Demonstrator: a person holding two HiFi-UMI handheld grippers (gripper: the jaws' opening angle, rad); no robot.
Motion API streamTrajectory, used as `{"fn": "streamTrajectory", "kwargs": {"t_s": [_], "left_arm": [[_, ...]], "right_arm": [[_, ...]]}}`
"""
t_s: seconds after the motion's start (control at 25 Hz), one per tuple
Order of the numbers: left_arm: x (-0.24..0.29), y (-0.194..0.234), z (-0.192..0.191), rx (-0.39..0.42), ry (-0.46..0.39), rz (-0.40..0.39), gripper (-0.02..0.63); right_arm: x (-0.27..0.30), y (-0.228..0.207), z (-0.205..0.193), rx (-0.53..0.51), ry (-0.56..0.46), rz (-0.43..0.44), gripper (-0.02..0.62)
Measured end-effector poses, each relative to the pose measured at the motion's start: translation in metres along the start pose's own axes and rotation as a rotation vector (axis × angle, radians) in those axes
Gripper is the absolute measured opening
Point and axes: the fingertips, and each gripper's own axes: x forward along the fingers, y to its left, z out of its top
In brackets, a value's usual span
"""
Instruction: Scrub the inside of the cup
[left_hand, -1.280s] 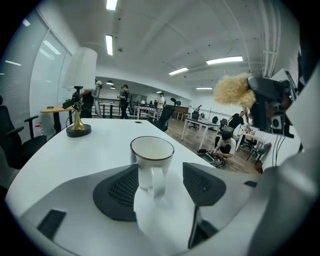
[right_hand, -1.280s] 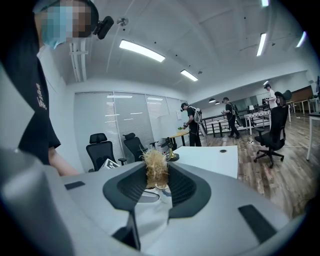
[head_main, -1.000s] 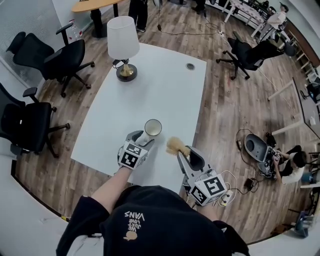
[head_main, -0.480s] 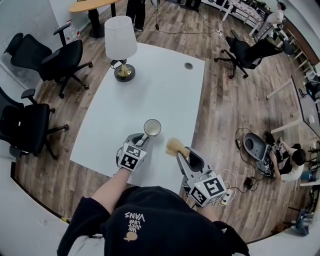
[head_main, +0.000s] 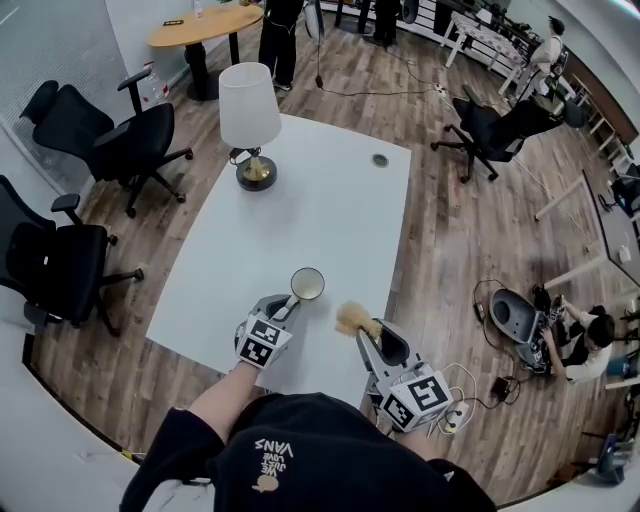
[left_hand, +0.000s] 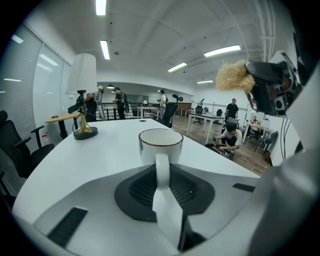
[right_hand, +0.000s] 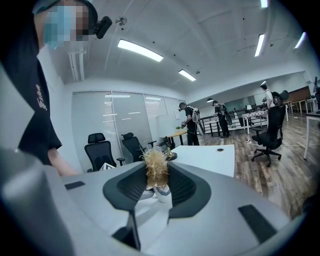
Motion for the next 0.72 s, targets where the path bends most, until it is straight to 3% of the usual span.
{"fn": "streamTrajectory", "kwargs": {"t_s": [0.36,0.72], "left_arm": [[-0.034,0.0,0.005,0.023,-0.064,0.036,0.066],[-0.085,-0.019,0.045,0.223,-0.079,0.037,0.066]], "right_arm": [[0.008,0.013,0.004,-0.021,-0.006,0.062,0.121],[0.028,0.042,0.021,-0.14,-0.016,0.18,0.121]]}}
